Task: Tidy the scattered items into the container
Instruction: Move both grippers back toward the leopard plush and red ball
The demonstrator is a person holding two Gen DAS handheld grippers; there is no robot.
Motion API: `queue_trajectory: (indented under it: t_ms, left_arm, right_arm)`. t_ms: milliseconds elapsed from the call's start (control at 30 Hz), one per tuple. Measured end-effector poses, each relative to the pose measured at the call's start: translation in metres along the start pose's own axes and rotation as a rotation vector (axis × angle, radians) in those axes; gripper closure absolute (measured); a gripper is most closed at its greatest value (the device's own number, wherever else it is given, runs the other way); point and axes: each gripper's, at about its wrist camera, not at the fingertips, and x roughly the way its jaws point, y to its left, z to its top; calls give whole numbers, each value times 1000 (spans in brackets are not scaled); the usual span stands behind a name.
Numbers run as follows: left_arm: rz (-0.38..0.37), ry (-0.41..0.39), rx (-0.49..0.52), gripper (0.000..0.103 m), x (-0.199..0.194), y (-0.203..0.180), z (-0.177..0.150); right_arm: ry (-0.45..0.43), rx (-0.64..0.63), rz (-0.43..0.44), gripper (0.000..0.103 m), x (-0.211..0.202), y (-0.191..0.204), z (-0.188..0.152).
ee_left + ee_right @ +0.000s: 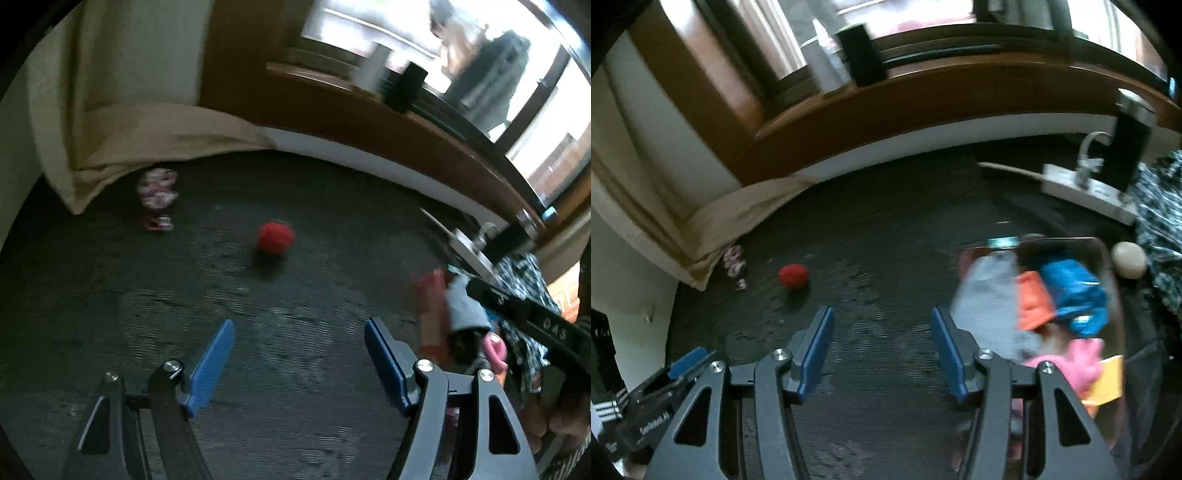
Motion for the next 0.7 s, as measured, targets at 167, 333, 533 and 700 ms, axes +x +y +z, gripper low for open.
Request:
queue_trajectory:
  t_ms: [167, 333, 533, 700]
  left_arm:
    - [33, -14, -67, 28, -1, 52, 18]
    - [60, -26, -107, 28, 8, 96, 39]
    - [108, -12, -139, 28, 37, 131, 65]
    - [111, 3, -153, 28, 69, 146, 89]
  right_arm:
    - [42, -41, 21, 44, 29, 47, -1]
    - [81, -69, 24, 44, 57, 84, -1]
    - [120, -81, -3, 44, 89, 107, 6]
    - [148, -76, -35, 44, 111, 111, 11]
